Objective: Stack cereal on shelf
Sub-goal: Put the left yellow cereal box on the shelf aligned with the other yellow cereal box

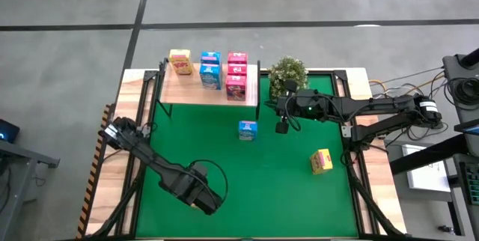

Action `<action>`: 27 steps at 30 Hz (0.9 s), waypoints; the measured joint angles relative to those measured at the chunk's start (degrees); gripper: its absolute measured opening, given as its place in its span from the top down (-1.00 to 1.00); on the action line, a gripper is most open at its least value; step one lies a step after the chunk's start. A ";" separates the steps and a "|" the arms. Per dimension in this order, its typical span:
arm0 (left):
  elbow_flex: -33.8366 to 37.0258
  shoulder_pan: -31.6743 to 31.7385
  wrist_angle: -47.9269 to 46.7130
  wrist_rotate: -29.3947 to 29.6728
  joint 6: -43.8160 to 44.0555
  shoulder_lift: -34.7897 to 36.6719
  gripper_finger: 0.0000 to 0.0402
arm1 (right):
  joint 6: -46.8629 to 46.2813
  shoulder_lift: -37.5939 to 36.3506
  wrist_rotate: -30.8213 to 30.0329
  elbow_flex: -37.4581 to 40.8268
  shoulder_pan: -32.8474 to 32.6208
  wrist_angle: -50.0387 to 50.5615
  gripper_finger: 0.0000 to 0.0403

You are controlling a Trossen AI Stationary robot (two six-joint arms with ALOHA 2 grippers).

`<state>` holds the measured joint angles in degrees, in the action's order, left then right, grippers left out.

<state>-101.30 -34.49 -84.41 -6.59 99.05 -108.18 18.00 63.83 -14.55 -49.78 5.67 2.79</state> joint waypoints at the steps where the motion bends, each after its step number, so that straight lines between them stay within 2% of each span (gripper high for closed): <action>1: 0.32 -0.10 0.17 -0.05 -0.24 -0.02 -0.28 | 0.00 0.00 -0.02 0.00 0.00 0.00 0.94; 8: 1.08 -0.23 1.89 0.26 -0.99 0.00 -0.28 | -0.39 0.00 -0.01 0.00 -0.01 0.00 0.94; 27: 1.69 -0.75 2.76 5.65 -1.41 -0.12 -0.28 | -0.42 0.00 -0.01 0.00 0.00 -0.02 0.94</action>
<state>-99.61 -35.24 -81.64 -0.93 97.65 -108.31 17.58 63.83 -14.55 -49.78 5.67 2.76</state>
